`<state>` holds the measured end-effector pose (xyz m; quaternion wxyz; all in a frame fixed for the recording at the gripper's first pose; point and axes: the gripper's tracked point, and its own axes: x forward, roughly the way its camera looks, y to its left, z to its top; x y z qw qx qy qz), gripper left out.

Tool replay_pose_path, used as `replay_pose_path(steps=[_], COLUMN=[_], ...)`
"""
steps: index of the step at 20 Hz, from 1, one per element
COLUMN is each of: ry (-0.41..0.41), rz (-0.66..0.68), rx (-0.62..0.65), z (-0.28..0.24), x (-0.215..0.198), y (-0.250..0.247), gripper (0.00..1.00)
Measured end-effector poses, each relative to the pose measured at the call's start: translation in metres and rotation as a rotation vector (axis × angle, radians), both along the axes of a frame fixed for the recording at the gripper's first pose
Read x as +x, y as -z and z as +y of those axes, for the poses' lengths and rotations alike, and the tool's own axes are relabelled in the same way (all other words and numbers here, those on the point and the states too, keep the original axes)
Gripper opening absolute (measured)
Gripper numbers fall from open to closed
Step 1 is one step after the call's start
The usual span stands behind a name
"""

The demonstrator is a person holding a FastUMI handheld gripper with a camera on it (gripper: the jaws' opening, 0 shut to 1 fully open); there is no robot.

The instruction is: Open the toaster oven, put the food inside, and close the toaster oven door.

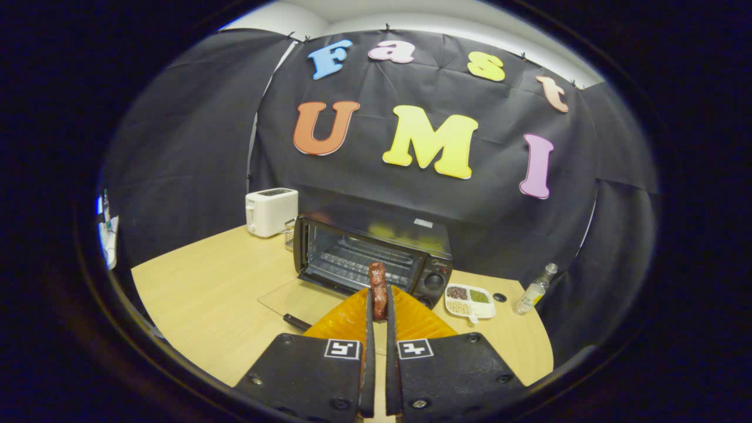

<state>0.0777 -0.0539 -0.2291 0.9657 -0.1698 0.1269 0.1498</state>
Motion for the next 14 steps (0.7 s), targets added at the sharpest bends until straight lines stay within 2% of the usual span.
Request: replay_pose_path(steps=[6, 10, 14], ry=[0.08, 0.181, 0.202], rz=[-0.027, -0.057, -0.065], rx=[0.108, 0.236, 0.399], z=[0.036, 0.037, 0.052], x=[0.041, 0.079, 0.111], y=[0.038, 0.057, 0.072], gripper=[0.1, 0.1, 0.1])
